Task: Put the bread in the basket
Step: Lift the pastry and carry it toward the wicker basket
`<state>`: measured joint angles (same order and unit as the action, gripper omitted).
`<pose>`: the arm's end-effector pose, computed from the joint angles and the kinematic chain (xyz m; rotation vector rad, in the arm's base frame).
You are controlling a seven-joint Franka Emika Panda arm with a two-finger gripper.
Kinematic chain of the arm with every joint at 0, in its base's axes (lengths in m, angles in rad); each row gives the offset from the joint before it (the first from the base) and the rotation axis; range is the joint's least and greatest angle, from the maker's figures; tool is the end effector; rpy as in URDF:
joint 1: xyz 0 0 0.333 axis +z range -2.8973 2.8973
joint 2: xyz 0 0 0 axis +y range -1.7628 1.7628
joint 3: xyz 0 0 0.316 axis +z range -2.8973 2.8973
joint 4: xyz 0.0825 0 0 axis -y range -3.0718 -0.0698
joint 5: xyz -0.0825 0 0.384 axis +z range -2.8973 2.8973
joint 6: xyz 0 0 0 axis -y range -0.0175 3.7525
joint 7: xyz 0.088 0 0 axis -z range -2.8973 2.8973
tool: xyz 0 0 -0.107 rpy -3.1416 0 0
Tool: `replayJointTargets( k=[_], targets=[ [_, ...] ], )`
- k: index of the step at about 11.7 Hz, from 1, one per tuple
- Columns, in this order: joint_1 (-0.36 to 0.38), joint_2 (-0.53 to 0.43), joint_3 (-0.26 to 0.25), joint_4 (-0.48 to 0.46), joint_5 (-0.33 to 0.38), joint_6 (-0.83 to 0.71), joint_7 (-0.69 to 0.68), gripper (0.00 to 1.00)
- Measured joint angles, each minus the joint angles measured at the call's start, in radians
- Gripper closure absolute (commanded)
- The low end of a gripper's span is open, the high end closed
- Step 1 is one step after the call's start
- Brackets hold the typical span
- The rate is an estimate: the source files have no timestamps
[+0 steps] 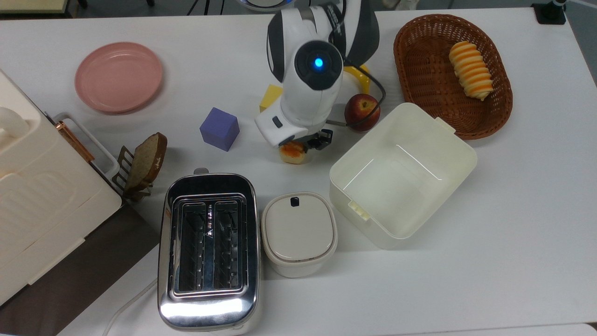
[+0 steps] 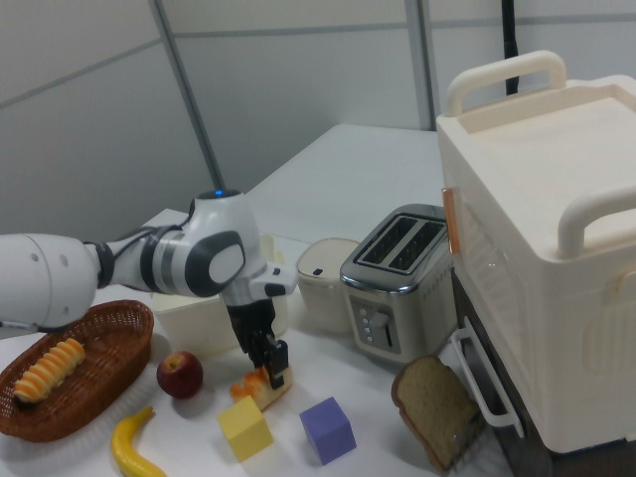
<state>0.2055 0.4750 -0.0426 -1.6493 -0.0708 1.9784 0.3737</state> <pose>0.6510 0.1055 0.3264 3.0066 -0.2633 -0.1792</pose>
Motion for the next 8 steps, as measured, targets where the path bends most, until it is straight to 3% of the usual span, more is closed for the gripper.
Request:
replayJointTargets(
  k=[5, 8],
  targets=[
    [-0.023, -0.179, 0.006, 0.014, 0.050, -0.146, -0.048, 0.79],
    [0.059, -0.222, 0.044, 0.013, 0.062, -0.192, 0.006, 0.75]
  ],
)
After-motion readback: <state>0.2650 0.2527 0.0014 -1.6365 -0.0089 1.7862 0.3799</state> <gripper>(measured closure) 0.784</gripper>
